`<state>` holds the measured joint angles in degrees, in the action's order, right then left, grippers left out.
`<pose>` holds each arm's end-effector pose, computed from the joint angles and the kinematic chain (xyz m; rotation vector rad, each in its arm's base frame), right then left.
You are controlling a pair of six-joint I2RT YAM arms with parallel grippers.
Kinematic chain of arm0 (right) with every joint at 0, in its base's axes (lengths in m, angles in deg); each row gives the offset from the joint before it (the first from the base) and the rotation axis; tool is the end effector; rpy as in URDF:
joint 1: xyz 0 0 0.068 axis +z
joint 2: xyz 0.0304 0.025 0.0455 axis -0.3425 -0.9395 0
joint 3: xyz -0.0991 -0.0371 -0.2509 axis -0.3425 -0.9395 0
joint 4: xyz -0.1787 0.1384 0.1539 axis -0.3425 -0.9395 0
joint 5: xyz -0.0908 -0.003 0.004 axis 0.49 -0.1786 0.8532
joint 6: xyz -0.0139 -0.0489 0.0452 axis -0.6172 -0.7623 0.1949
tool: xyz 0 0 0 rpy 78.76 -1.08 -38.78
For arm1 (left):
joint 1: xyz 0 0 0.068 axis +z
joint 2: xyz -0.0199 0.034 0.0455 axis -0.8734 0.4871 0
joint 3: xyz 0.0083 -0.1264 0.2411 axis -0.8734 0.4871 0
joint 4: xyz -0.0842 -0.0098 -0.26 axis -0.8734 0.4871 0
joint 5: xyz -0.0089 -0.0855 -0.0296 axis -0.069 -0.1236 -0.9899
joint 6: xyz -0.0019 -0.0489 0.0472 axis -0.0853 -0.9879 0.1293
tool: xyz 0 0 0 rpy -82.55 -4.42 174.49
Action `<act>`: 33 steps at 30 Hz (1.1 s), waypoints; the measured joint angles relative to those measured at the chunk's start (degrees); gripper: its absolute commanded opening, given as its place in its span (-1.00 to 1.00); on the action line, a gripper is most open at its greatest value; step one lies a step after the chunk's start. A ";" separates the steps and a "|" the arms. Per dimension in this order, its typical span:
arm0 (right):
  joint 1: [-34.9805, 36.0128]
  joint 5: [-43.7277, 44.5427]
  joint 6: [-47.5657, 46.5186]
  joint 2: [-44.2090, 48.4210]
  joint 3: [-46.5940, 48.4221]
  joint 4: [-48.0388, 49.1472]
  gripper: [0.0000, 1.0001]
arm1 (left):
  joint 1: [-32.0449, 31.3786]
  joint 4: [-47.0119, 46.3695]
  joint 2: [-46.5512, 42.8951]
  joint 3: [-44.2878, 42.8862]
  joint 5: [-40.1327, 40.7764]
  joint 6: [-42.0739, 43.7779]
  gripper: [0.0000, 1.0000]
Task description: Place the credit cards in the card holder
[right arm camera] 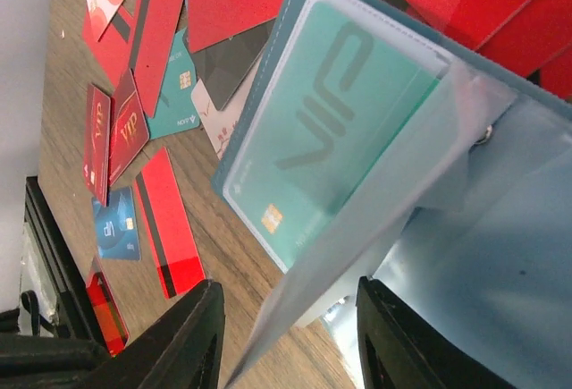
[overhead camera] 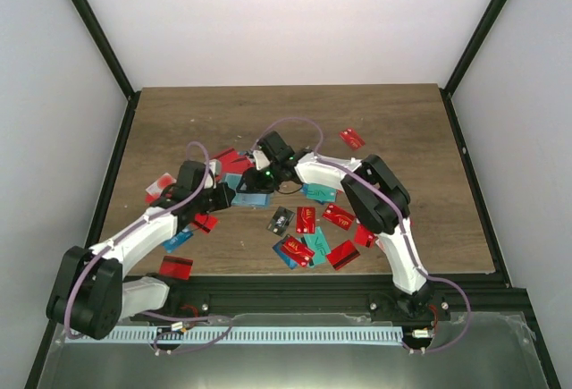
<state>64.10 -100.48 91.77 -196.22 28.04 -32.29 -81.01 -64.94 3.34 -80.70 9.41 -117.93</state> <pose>0.3271 0.3575 0.1309 -0.5456 2.6689 1.1981 0.2385 -0.1021 0.1641 -0.0634 2.4545 -0.6995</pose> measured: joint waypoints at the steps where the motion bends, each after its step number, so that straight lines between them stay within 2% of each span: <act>1: 0.26 0.26 0.00 -0.50 0.74 -0.24 -0.13 | 0.22 0.11 -0.59 0.55 0.20 -0.13 -0.86; 12: 0.74 3.98 -0.81 -1.44 6.45 -3.78 0.00 | 3.80 -0.68 -2.38 2.73 3.06 -0.87 -0.81; 21: 0.74 5.07 -1.77 -3.67 9.97 -4.90 0.01 | 7.17 -6.45 10.01 0.68 3.82 -1.01 -0.86; 26: 0.74 2.99 -1.77 -5.81 12.35 -4.81 0.02 | 9.55 -8.11 13.75 0.42 2.19 -1.33 -0.87; 33: 0.74 -0.15 -1.73 -9.53 17.84 -4.42 0.01 | 11.61 -8.00 10.40 1.18 1.88 -2.27 -0.83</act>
<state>64.84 -100.64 90.04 -205.75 45.88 -36.71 -69.41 -72.94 13.75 -79.52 11.29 -120.20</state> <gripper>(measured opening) 0.508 0.075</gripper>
